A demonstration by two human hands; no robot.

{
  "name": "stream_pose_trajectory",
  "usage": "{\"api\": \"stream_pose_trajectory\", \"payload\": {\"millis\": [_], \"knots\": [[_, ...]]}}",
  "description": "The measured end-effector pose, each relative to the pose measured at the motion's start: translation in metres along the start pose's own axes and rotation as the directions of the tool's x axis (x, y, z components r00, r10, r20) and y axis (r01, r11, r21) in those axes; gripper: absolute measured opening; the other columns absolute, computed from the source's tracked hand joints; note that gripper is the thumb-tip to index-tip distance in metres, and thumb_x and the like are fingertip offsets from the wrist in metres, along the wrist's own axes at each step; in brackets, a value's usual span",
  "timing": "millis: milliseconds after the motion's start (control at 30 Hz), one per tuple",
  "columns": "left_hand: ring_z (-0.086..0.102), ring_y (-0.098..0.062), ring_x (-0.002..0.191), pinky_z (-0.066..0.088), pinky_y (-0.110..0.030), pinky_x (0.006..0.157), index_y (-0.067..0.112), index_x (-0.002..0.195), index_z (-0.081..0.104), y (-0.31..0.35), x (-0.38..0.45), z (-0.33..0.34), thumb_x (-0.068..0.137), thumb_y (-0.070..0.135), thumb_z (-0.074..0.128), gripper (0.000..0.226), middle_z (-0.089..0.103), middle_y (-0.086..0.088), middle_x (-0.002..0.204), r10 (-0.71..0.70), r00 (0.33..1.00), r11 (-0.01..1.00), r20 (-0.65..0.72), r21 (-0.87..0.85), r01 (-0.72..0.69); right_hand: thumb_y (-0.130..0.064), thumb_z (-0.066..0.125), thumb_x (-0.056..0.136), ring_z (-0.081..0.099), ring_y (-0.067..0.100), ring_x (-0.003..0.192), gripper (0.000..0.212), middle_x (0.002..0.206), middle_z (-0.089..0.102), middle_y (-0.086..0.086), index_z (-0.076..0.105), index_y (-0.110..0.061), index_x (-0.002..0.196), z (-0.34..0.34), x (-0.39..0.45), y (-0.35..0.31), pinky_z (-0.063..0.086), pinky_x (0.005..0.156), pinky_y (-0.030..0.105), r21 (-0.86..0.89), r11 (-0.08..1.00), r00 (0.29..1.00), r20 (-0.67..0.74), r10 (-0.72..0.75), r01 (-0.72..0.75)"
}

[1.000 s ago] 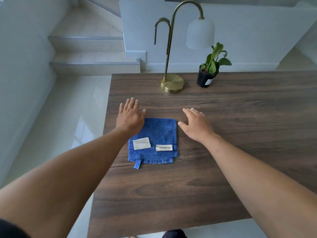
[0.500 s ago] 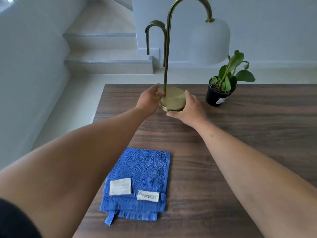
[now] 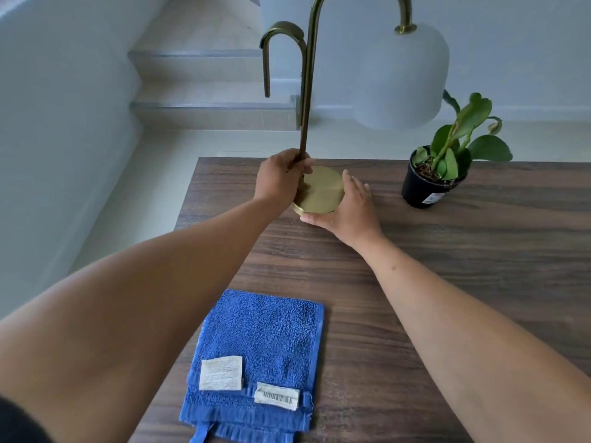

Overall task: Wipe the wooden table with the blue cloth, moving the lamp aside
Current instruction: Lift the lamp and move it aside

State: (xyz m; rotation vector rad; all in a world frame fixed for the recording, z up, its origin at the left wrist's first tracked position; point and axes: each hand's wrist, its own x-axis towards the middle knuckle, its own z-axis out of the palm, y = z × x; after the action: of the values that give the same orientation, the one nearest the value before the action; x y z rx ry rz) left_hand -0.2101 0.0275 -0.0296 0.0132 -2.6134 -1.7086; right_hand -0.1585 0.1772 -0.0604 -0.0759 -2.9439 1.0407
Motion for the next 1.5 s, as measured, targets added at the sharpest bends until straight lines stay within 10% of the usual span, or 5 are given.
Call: {"api": "stream_pose_trajectory", "payload": {"millis": [433, 933, 1167, 1500], "knots": [[0.061, -0.007, 0.074, 0.049, -0.009, 0.061, 0.012, 0.091, 0.071, -0.046, 0.0, -0.103, 0.094, 0.016, 0.064, 0.009, 0.069, 0.009, 0.077, -0.079, 0.988, 0.995, -0.132, -0.072, 0.07, -0.069, 0.083, 0.056, 0.022, 0.03, 0.149, 0.133, 0.159, 0.031, 0.014, 0.022, -0.003, 0.154, 0.069, 0.01, -0.084, 0.008, 0.124, 0.04, 0.037, 0.997, 0.995, 0.067, -0.074, 0.072], [0.062, -0.005, 0.082, 0.047, -0.008, 0.065, 0.021, 0.103, 0.07, -0.044, -0.003, -0.109, 0.092, 0.029, 0.068, 0.014, 0.07, 0.005, 0.094, -0.153, 0.982, 0.987, -0.112, -0.073, 0.146, -0.073, 0.07, 0.071, 0.017, 0.025, 0.151, 0.119, 0.162, 0.026, 0.013, 0.021, -0.004, 0.155, 0.059, -0.005, -0.078, 0.006, 0.123, 0.039, -0.04, 0.995, 0.994, 0.06, -0.087, 0.089], [0.059, -0.014, 0.093, 0.048, -0.028, 0.084, 0.014, 0.103, 0.069, -0.057, -0.053, -0.083, 0.097, 0.035, 0.056, 0.025, 0.063, 0.002, 0.101, 0.051, 0.92, 0.986, -0.389, 0.165, 0.015, -0.042, 0.062, 0.093, 0.037, 0.024, 0.142, 0.066, 0.152, 0.044, 0.012, 0.044, -0.01, 0.147, 0.018, -0.041, -0.022, 0.032, 0.116, 0.04, 0.093, 0.994, 0.985, -0.153, 0.075, -0.061], [0.057, -0.018, 0.083, 0.046, -0.033, 0.073, 0.012, 0.095, 0.07, 0.004, -0.061, 0.046, 0.099, 0.034, 0.054, 0.028, 0.059, 0.002, 0.088, 0.269, 0.959, 0.943, -0.094, 0.226, -0.243, -0.018, 0.065, 0.088, 0.061, 0.023, 0.097, 0.034, 0.107, 0.061, 0.002, 0.065, -0.008, 0.12, -0.053, -0.067, 0.07, 0.05, 0.087, 0.037, 0.291, 0.923, 0.81, -0.459, 0.365, -0.251]]}}
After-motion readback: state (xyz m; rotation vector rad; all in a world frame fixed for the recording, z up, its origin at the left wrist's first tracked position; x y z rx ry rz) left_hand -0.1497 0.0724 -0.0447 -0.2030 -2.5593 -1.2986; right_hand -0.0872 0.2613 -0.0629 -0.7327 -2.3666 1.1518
